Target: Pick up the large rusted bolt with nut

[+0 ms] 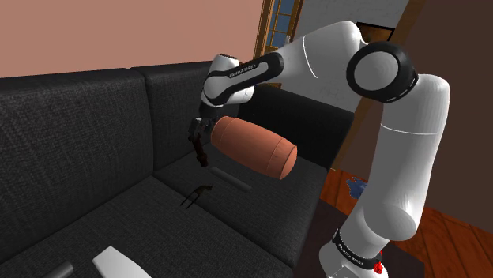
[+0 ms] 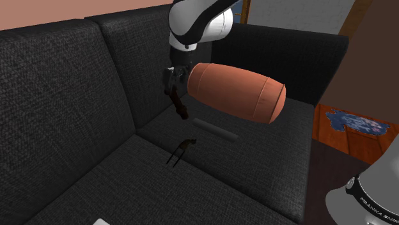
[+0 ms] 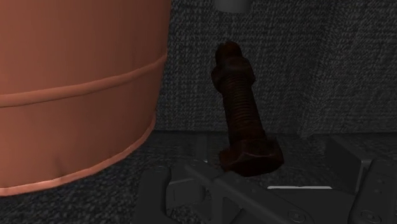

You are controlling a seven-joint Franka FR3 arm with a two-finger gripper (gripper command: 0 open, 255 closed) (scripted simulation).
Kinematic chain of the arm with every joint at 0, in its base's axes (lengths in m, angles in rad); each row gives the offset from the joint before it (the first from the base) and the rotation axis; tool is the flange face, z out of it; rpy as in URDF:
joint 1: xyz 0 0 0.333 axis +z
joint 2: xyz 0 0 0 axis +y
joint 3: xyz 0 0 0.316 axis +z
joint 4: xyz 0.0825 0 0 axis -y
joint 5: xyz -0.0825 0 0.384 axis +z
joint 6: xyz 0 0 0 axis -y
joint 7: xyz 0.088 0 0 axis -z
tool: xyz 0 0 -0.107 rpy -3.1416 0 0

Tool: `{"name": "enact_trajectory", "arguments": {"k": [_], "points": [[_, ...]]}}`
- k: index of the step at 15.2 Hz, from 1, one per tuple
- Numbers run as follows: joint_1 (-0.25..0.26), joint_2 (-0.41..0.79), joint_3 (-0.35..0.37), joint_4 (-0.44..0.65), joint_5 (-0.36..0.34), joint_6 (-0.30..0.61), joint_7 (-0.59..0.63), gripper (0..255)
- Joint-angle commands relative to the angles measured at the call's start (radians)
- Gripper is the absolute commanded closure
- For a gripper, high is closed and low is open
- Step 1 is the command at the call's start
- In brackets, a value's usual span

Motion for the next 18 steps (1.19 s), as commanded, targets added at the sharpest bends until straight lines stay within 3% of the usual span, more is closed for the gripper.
{"name": "enact_trajectory", "arguments": {"k": [1, 6, 7, 18], "points": [[-0.001, 0.014, 0.0, -0.008, 0.003, 0.023, -0.006, 0], [-0.001, 0.039, 0.002, -0.024, 0.006, 0.064, -0.013, 0], [-0.001, 0.039, 0.002, -0.026, 0.006, 0.065, -0.012, 255], [-0.001, 0.025, 0.001, -0.016, 0.004, 0.041, -0.009, 255]]}}
